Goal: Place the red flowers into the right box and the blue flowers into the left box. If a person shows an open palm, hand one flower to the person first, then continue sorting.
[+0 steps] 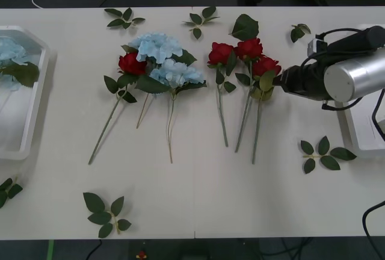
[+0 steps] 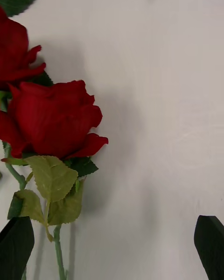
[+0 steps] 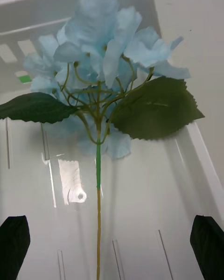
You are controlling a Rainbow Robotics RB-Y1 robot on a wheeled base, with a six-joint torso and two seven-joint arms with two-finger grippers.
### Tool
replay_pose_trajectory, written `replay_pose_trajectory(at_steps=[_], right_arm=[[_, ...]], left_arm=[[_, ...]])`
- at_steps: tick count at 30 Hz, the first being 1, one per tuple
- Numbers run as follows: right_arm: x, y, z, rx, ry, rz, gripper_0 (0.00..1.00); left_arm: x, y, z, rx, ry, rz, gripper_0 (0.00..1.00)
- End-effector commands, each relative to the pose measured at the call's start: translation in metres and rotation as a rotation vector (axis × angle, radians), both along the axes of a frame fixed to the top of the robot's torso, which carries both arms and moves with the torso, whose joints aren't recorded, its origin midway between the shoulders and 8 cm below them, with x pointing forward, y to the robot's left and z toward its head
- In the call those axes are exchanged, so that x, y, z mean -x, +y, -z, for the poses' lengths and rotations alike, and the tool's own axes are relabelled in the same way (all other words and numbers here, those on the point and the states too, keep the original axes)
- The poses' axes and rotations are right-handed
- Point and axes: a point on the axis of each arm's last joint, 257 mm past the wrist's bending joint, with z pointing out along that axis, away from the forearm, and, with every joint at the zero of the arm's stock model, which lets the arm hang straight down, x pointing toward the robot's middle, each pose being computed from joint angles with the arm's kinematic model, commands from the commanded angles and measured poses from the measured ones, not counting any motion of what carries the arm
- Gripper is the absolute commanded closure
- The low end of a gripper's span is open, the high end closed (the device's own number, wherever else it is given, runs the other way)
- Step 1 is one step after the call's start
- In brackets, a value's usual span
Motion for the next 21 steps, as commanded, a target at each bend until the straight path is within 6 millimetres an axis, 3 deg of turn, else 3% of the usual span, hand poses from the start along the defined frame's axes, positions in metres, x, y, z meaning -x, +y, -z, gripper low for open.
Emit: replay_pose_trajectory(at_steps=[1,3,6,11,16,21], right_arm=[[0.0,0.034,-0.001,0.028,-0.004,-0.002,0.0],[0.001,0.038,0.001,0.033,0.001,0.013,0.0],[0.002,0.044,0.004,0.035,0.016,0.02,0.0],[-0.006,0.05,0.011,0.062,0.024,0.021,0.0],[-0.02,0.061,0.014,0.059,0.016,0.017,0.0],[-0.031,0.065,0.018,0.081,0.001,0.017,0.0]], left_arm=[[-0.024,-0.022,-0.074,-0.075,-0.051,0.12,0.0],[-0.028,-0.036,-0.093,-0.056,-0.031,0.161,0.0],[-0.032,-0.076,-0.127,0.004,0.023,0.236,0.0],[-0.026,-0.127,-0.154,0.022,0.149,0.245,0.0],[-0.005,-0.165,-0.157,-0.071,0.276,0.167,0.0],[0.011,-0.196,-0.143,-0.147,0.362,0.109,0.0]])
